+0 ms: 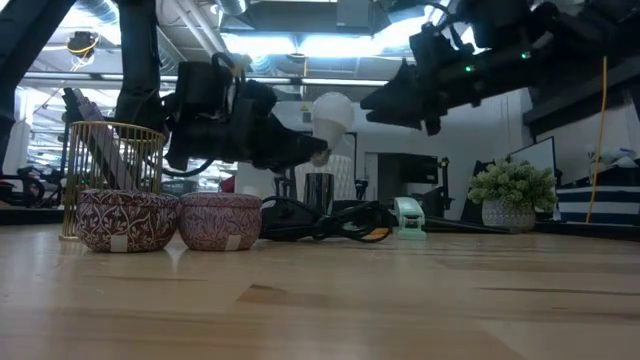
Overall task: Screw lightbulb
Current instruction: Insert the white lightbulb into the silver lamp
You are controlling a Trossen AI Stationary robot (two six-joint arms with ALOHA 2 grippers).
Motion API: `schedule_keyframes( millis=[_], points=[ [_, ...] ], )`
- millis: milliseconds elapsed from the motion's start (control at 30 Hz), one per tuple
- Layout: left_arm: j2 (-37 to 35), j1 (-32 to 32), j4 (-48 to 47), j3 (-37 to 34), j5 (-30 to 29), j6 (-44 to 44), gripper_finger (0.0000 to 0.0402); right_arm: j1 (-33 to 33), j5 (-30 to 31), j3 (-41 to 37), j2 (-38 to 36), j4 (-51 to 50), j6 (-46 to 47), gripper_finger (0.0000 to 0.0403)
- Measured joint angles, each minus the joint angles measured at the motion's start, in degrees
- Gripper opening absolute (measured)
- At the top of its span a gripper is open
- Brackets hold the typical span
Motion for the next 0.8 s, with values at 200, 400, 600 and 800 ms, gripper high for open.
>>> schedule_keyframes(
  millis=[200,400,600,800],
  points=[
    [0.02,0.02,-1.53,0.0,-0.1,0.26,0.0129,0.0,0.0,1.16,0.06,-0.1,-2.23,0.0195],
    [0.02,-0.08,-3.52,0.0,-0.13,0.27,0.0129,0.0,0.0,1.22,0.07,-0.21,-2.23,0.0195],
    [0.02,-0.15,-4.56,0.0,-0.85,0.42,0.0129,0.02,-0.08,1.25,2.84,0.36,-2.19,0.0195],
    [0.02,-0.15,-5.55,0.0,-1.05,1.31,0.0129,0.02,-2.57,2.2,6.31,5.47,-2.1,0.0195]
  ],
)
